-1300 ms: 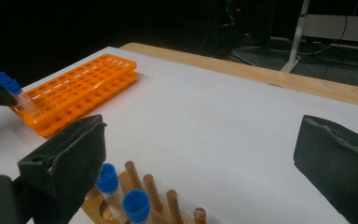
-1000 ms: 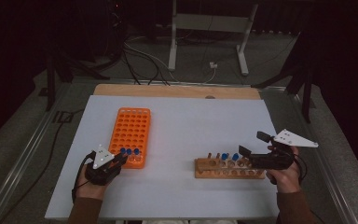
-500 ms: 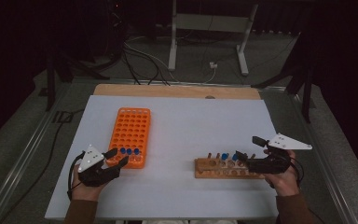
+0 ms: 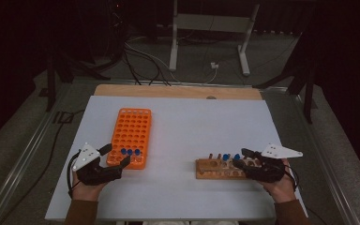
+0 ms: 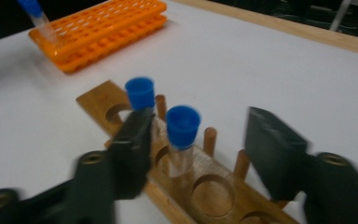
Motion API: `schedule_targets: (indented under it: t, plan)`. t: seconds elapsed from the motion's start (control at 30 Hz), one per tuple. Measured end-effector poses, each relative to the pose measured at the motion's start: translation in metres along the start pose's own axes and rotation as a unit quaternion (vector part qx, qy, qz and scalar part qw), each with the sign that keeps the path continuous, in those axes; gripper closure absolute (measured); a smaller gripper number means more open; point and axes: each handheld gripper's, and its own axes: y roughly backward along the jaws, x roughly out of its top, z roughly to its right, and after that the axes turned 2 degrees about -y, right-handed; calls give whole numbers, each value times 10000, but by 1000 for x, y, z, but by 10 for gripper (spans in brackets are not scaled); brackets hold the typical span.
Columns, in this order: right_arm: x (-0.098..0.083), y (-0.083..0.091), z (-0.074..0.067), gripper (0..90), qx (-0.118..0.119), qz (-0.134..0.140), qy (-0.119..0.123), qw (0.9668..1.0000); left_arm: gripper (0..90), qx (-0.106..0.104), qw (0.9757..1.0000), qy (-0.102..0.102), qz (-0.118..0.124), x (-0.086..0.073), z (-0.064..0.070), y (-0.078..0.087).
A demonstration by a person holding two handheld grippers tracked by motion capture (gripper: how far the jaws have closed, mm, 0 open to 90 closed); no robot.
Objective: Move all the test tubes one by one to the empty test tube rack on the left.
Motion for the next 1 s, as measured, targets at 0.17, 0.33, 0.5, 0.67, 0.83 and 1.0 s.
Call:
schedule_targets:
  t: [0.17,0.33,0.5,0.67,0.83,1.0]
  plan:
    - [-6,-6,-3,618,127,-122,138,9997,118,47,10000,15,35,2,1,1]
    - [-8,-10,-7,722,200,-197,261,9993,46,129,9999,-12,3,4,3,1]
    - [-8,-11,-8,762,162,-242,312,9991,17,205,9997,-83,-77,5,4,1]
    - [-7,-8,-6,767,124,-190,270,9994,14,236,9996,-133,-92,7,6,1]
    - [0,0,-5,768,149,-49,219,9996,15,177,9997,-173,-58,11,9,2]
    - [9,11,-4,767,197,121,172,9996,15,111,9996,-249,-39,15,13,2]
